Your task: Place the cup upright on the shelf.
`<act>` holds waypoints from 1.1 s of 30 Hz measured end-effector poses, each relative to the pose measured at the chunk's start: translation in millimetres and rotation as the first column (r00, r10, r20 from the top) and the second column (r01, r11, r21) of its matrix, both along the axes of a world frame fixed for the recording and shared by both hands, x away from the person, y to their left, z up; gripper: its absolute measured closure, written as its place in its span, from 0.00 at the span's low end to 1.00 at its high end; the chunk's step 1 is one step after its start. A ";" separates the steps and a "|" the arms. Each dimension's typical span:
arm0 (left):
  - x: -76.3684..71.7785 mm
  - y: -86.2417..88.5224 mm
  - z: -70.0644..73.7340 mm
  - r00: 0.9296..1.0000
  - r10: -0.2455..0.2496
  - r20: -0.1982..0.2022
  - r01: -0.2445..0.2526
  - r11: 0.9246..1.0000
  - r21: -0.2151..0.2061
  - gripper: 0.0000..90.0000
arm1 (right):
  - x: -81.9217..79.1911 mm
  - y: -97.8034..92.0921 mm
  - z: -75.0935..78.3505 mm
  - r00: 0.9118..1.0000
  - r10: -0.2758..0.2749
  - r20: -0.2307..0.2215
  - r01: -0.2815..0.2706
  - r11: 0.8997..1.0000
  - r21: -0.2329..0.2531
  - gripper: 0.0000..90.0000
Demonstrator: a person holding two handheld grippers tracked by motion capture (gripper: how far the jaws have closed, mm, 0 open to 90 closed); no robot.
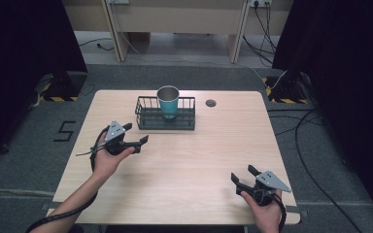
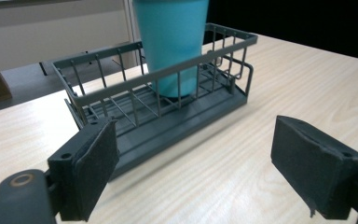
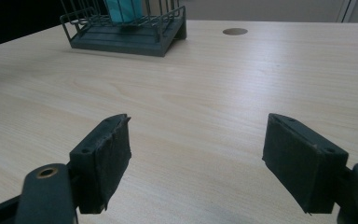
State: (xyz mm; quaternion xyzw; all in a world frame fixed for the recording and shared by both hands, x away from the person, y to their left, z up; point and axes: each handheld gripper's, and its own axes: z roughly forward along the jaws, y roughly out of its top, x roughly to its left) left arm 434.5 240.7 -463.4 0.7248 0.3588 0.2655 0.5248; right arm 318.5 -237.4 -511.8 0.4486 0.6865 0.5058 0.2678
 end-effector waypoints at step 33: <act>-45.1 43.8 -19.6 0.999 0.044 -0.030 -0.044 0.999 -0.020 0.16 | -0.4 0.4 0.1 1.000 0.001 -0.001 -0.001 1.000 -0.004 0.26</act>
